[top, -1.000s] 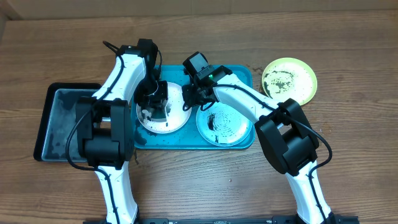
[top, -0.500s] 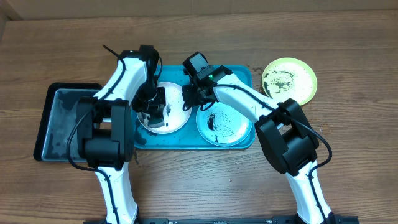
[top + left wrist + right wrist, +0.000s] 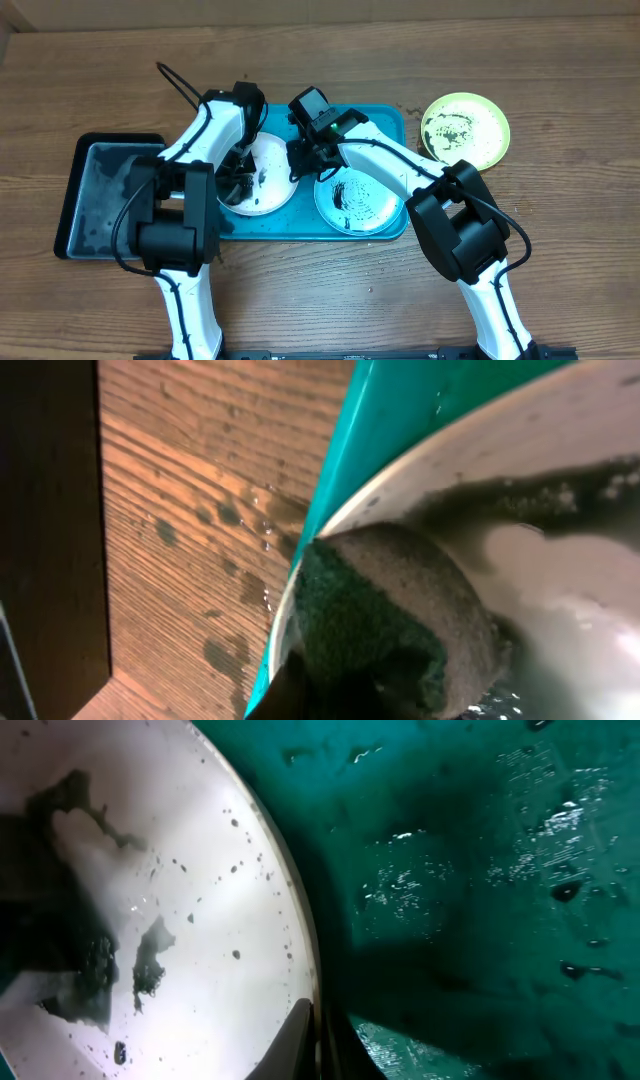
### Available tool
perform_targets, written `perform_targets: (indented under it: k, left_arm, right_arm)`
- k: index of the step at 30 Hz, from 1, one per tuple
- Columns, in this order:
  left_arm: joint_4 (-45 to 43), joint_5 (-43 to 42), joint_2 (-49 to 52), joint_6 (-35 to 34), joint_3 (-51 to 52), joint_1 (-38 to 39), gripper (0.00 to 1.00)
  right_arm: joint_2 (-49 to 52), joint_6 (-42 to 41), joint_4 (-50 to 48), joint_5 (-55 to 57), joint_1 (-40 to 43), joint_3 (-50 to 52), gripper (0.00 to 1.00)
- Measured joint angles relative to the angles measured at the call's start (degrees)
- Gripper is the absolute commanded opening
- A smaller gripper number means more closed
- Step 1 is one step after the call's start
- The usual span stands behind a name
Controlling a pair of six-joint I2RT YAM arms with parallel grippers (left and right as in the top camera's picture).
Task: Clean dirty plates on tray and stack at the side
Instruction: 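Scrub the white plate with the sponge while the right gripper holds its rim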
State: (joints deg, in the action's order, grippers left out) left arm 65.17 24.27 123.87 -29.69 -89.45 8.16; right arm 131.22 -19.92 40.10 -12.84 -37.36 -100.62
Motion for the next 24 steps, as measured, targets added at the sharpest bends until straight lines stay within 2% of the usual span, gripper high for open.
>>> perform_targets:
  k: [3, 8, 12, 18, 24]
  left_arm:
    - [0.55, -4.79, 0.87, 2.32, -4.22, -0.68, 0.04]
    - [-2.56, -23.56, 0.87, 7.56, -7.56, -1.81, 0.04]
    - [-3.67, -33.44, 0.92, 9.01, -7.56, -1.77, 0.04]
    - [-5.79, -38.91, 0.92, 9.35, -6.99, -0.92, 0.04]
    - [-8.33, -38.42, 0.92, 9.35, -5.20, -0.61, 0.04]
  right_arm:
    - [0.00, -0.22, 0.17, 1.29, 0.72, -0.02, 0.04]
    - [0.00, -0.15, 0.48, 2.58, 2.14, -0.31, 0.04]
    - [0.00, 0.04, 0.50, 2.80, 2.23, -0.31, 0.04]
    - [0.00, 0.07, 0.48, 2.97, 2.23, -0.31, 0.04]
    - [0.00, 0.04, 0.59, 3.02, 2.23, -0.31, 0.04]
